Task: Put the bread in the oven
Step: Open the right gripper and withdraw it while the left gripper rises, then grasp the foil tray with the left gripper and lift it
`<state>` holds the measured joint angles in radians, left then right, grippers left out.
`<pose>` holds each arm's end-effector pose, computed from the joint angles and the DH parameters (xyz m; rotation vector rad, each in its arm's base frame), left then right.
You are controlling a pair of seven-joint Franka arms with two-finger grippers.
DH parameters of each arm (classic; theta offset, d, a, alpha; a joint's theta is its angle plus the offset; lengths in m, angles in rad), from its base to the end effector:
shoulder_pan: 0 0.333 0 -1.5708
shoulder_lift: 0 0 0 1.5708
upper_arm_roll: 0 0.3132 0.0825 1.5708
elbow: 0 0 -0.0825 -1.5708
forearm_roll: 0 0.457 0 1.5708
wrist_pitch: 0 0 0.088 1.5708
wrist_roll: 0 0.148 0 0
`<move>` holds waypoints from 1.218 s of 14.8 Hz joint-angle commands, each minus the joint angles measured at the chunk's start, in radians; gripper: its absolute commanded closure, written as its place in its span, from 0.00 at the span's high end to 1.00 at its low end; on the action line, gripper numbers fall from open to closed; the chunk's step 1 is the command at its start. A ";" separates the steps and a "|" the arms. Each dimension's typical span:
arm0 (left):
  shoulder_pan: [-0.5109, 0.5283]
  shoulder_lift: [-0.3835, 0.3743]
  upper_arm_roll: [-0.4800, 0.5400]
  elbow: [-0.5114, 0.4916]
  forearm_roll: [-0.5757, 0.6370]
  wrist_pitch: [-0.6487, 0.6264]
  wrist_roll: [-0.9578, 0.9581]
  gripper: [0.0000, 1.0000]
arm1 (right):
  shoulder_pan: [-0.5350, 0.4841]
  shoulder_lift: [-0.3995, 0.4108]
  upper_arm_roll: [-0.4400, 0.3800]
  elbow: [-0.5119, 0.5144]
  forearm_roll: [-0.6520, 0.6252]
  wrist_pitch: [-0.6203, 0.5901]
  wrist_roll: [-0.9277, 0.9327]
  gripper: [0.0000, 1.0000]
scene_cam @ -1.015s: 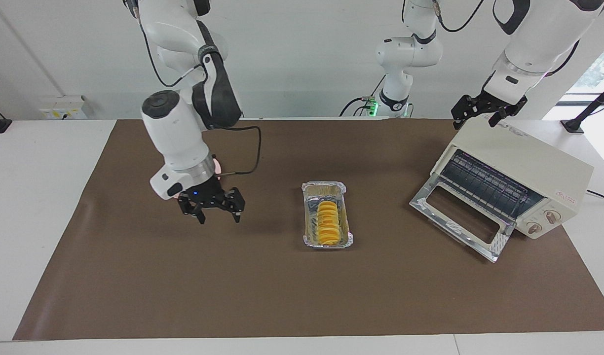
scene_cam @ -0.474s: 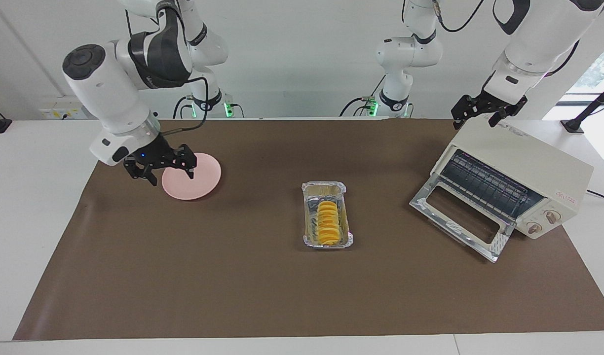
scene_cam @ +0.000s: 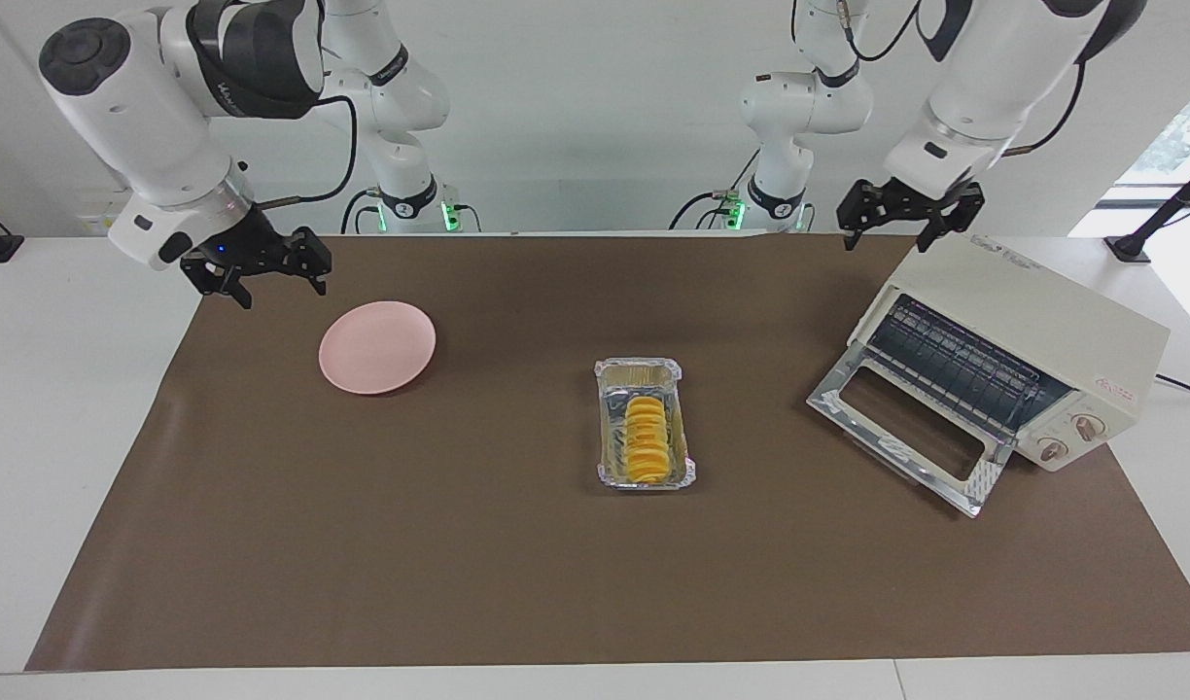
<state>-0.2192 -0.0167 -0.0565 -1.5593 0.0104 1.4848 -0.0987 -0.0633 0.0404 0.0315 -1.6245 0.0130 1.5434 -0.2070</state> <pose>0.5884 -0.1650 0.5900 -3.1064 0.2747 0.0853 0.6270 -0.0182 0.5243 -3.0956 -0.2713 0.1850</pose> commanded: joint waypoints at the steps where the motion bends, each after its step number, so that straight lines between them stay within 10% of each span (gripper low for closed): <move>1: -0.116 -0.022 0.010 -0.061 -0.006 0.127 -0.097 1.00 | -0.010 -0.040 0.008 -0.035 -0.034 -0.008 -0.005 1.00; 8: -0.296 0.449 0.020 0.306 -0.083 0.228 -0.370 1.00 | -0.009 -0.111 0.001 -0.081 -0.042 -0.006 0.089 1.00; 16: -0.445 0.609 0.050 0.291 -0.006 0.420 -0.601 1.00 | -0.009 -0.109 -0.004 -0.054 -0.030 0.000 0.075 1.00; 18: -0.459 0.609 0.050 0.239 -0.001 0.446 -0.605 0.82 | -0.009 -0.109 -0.004 -0.054 -0.027 0.000 0.074 1.00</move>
<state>-0.6525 0.5901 -0.0287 -1.2941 -0.0152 1.8998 -0.6826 -0.0633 -0.0531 0.0241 -1.6653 -0.0196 1.5352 -0.1327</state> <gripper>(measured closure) 0.053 0.000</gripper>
